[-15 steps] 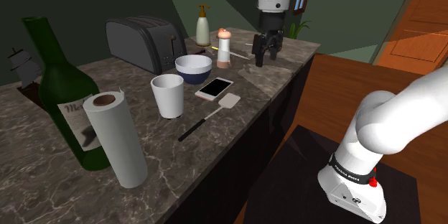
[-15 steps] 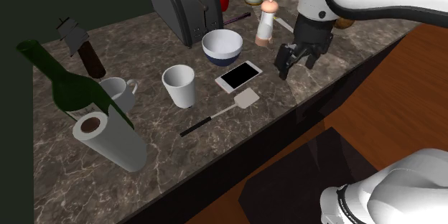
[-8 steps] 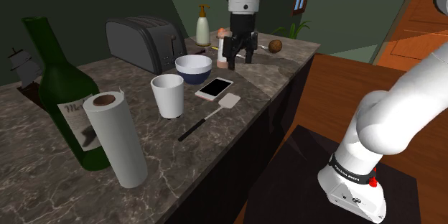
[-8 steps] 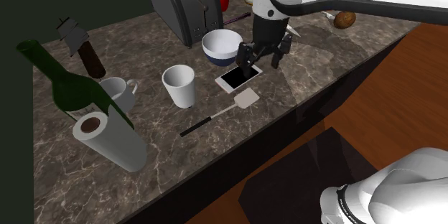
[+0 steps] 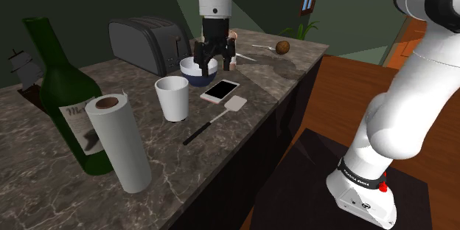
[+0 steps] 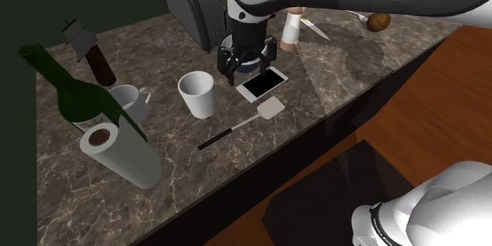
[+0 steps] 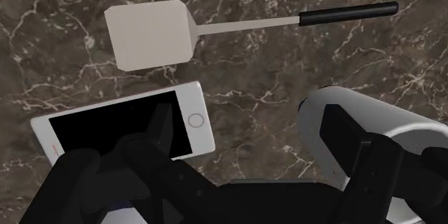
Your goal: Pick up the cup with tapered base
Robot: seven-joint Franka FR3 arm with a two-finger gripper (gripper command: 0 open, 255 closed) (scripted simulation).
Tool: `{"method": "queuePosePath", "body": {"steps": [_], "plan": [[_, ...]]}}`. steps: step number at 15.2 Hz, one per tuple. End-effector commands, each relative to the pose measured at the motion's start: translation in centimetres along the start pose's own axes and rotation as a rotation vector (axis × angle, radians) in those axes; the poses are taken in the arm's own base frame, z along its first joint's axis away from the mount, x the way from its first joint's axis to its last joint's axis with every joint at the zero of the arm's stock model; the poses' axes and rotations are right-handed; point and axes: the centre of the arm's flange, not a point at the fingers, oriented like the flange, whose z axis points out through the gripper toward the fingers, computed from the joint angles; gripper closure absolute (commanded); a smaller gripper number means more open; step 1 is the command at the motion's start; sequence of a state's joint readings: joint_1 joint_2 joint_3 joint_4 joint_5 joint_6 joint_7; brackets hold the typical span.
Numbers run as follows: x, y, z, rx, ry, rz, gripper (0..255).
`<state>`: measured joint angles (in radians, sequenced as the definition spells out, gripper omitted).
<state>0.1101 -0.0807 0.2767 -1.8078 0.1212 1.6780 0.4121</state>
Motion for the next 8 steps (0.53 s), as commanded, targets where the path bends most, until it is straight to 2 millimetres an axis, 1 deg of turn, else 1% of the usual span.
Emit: {"method": "queuePosePath", "body": {"steps": [1,6,7,8], "plan": [[1.7,-2.4,0.3,0.01,-0.004,0.001,0],[5.6,-7.5,0.8,0.032,-0.015,0.0,0],[5.9,-7.9,0.8,0.033,-0.016,0.0,0],[5.9,-7.9,1.3,0.033,-0.016,0.0,0]]}}
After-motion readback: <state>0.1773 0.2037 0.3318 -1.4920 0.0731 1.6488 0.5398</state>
